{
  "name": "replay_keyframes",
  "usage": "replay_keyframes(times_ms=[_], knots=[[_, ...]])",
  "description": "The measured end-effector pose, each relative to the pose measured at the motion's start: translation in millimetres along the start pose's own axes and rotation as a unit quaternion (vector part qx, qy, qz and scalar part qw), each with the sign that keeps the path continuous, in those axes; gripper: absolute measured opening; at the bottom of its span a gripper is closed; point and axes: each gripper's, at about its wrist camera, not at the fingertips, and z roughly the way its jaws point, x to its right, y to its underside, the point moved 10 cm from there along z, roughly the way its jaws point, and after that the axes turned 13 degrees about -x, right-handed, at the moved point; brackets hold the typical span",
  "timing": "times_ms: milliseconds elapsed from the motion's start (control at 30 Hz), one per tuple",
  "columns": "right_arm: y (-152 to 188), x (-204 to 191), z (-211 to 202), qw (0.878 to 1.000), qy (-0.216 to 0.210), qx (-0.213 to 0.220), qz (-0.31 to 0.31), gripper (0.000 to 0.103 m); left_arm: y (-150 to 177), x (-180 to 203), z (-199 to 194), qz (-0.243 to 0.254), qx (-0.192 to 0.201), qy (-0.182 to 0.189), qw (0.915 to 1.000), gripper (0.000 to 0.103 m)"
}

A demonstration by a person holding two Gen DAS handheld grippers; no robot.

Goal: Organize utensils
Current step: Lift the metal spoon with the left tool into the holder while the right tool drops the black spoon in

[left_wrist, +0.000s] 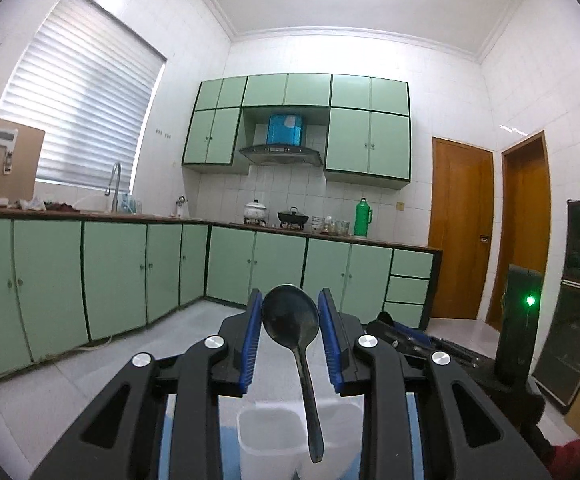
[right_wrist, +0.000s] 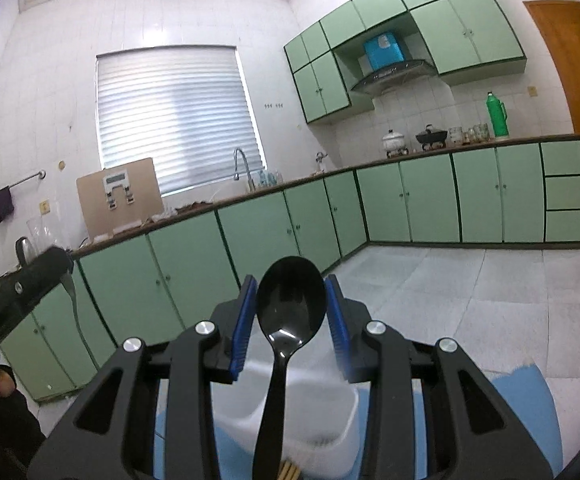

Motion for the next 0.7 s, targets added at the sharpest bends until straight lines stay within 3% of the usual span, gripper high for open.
replay_keyframes(times_ms=[233, 367, 567, 633, 700], knots=[[4.8, 28.4, 48.7, 0.999, 0.039, -0.012, 0.010, 0.033, 20.1, -11.4, 65.2, 0.000, -0.029, -0.024, 0.9993, 0.028], [17.8, 34.5, 68.0, 0.998, 0.057, -0.028, 0.000, 0.033, 42.5, -19.5, 98.4, -0.008, -0.063, -0.020, 0.9978, 0.028], [38.1, 40.4, 77.8, 0.997, 0.053, -0.047, 0.018, 0.035, 72.4, -23.3, 113.9, -0.012, -0.110, -0.019, 0.9937, 0.029], [43.3, 39.3, 77.0, 0.997, 0.051, -0.051, 0.021, 0.052, 76.7, -25.2, 110.1, -0.012, -0.112, -0.024, 0.9933, 0.031], [46.7, 38.1, 70.7, 0.997, 0.049, -0.053, 0.022, 0.053, 75.6, -25.3, 103.9, -0.011, -0.114, -0.027, 0.9931, 0.035]])
